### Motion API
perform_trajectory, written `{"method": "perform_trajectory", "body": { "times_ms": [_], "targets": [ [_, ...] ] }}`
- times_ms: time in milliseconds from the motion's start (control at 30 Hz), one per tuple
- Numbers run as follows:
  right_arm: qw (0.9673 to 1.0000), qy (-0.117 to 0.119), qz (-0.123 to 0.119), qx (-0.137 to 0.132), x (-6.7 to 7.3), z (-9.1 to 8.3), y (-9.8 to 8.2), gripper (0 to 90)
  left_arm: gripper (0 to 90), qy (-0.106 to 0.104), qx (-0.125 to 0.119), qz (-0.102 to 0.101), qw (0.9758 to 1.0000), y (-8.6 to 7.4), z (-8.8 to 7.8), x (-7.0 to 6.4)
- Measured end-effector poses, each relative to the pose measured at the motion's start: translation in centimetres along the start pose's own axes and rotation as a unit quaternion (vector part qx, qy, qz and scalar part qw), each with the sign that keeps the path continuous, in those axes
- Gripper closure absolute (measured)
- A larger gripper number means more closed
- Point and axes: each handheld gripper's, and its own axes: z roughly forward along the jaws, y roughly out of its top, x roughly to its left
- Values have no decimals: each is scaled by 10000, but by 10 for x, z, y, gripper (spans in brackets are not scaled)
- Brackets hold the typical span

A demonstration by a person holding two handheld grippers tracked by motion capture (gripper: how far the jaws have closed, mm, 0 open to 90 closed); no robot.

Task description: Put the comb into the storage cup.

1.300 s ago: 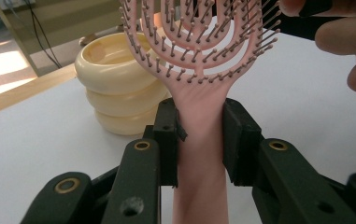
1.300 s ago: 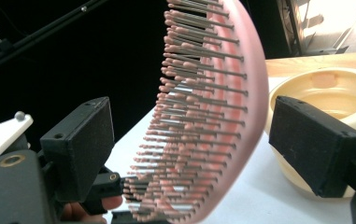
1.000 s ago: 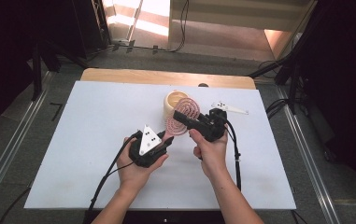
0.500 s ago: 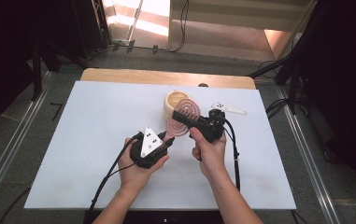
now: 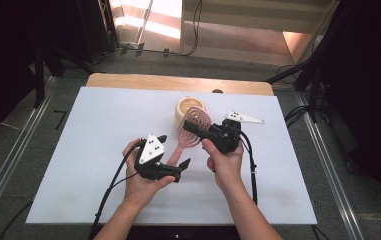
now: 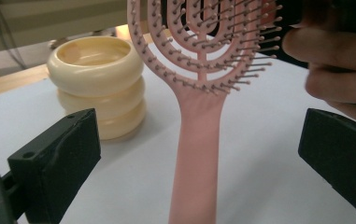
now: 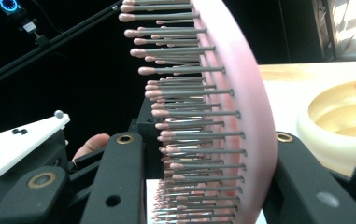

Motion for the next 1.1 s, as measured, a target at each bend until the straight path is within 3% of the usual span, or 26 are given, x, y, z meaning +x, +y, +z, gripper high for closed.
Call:
{"method": "perform_trajectory", "body": {
  "times_ms": [500, 1100],
  "targets": [
    [9995, -83, -291, -88, 0, -3, 10, 638, 2, 212, -97, -189, 9995, -10, -20, 19],
    [9969, -285, -693, -256, -3, -7, 31, 638, 1, 646, -153, -222, 9975, -34, -56, 44]
  ]
}}
